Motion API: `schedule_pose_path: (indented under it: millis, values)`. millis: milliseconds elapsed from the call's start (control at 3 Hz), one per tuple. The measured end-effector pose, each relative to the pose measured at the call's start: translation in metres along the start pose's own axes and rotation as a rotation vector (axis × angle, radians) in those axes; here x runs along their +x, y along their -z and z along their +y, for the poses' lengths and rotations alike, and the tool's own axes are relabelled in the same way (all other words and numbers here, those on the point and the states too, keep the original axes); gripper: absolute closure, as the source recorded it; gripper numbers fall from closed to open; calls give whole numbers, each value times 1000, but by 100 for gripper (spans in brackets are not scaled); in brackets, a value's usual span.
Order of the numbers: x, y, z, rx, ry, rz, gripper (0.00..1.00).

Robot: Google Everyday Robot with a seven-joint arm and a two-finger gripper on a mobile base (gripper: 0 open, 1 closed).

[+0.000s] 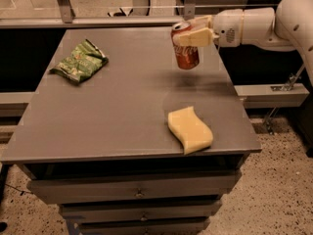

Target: Place coke can upright

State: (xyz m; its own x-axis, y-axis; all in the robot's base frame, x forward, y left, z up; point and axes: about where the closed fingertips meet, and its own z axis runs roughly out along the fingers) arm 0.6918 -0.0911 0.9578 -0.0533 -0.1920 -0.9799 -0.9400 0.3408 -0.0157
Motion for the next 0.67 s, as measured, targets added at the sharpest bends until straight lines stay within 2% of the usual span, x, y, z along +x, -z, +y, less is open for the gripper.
schedule_pose_path:
  millis: [667]
  values:
    - [19, 25, 13, -25, 22, -202, 100]
